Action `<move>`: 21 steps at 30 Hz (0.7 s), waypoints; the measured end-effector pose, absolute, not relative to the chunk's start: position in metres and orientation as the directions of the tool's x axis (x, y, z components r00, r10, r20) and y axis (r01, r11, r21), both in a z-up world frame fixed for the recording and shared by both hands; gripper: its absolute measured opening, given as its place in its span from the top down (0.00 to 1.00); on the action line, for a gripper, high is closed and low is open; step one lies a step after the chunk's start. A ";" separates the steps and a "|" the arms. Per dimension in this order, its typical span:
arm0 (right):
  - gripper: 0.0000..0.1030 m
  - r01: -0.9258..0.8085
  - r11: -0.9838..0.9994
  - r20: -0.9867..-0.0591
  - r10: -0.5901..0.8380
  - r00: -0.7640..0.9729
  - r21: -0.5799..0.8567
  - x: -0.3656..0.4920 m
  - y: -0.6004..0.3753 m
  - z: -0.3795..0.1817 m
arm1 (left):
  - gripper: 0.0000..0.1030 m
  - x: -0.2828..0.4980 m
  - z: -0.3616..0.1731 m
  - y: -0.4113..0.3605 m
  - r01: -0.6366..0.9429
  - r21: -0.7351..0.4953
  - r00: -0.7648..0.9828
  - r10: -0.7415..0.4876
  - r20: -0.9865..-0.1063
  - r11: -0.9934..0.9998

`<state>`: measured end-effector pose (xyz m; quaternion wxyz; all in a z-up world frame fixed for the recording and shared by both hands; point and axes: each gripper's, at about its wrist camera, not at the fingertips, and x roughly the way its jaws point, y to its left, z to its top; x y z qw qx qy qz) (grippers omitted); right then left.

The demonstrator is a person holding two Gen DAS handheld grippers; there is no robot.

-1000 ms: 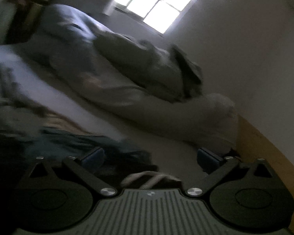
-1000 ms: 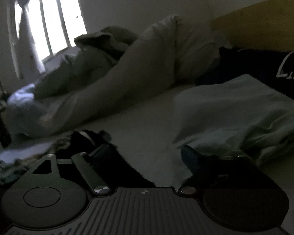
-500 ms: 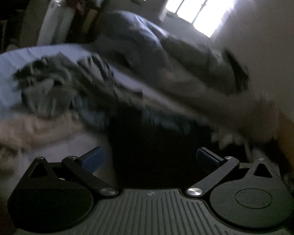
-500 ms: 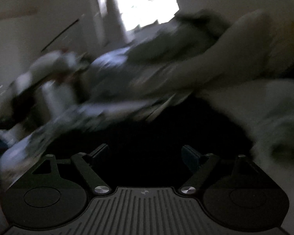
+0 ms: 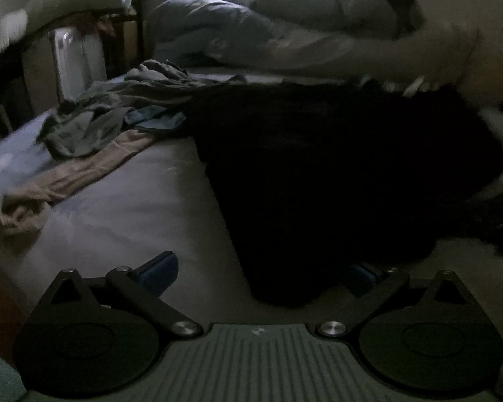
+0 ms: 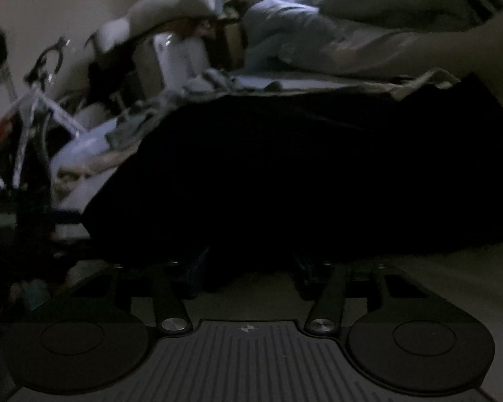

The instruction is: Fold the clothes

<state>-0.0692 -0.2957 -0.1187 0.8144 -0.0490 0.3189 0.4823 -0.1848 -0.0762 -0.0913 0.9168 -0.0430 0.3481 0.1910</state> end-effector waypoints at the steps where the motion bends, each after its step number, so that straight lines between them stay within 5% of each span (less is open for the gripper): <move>1: 0.50 -0.817 0.523 -0.567 0.760 0.317 0.244 -0.068 -0.295 -0.119 | 0.02 -0.182 -0.094 -0.076 -0.393 0.070 0.676 0.340 -0.654 0.917; 4: 0.52 -0.813 0.507 -0.566 0.774 0.283 0.285 -0.066 -0.291 -0.121 | 0.07 -0.181 -0.096 -0.064 -0.455 0.057 0.666 0.382 -0.641 0.889; 7: 0.65 -0.844 0.452 -0.555 0.797 0.237 0.289 -0.073 -0.283 -0.120 | 0.09 -0.192 -0.094 -0.041 -0.522 -0.013 0.652 0.390 -0.650 0.853; 12: 0.66 -0.958 0.278 -0.626 0.760 0.176 0.068 -0.109 -0.265 -0.120 | 0.09 -0.204 -0.095 -0.023 -0.517 -0.026 0.654 0.375 -0.657 0.856; 15: 0.66 -0.980 0.183 -0.669 0.738 0.083 0.080 -0.109 -0.271 -0.119 | 0.09 -0.205 -0.095 -0.024 -0.518 -0.026 0.653 0.375 -0.657 0.855; 17: 0.66 -0.975 0.188 -0.632 0.772 0.073 0.117 -0.102 -0.280 -0.104 | 0.09 -0.205 -0.097 -0.023 -0.520 -0.032 0.655 0.374 -0.657 0.853; 21: 0.64 -0.908 0.362 -0.412 0.876 0.252 0.213 -0.080 -0.302 -0.066 | 0.04 -0.206 -0.103 -0.026 -0.530 -0.036 0.652 0.380 -0.656 0.847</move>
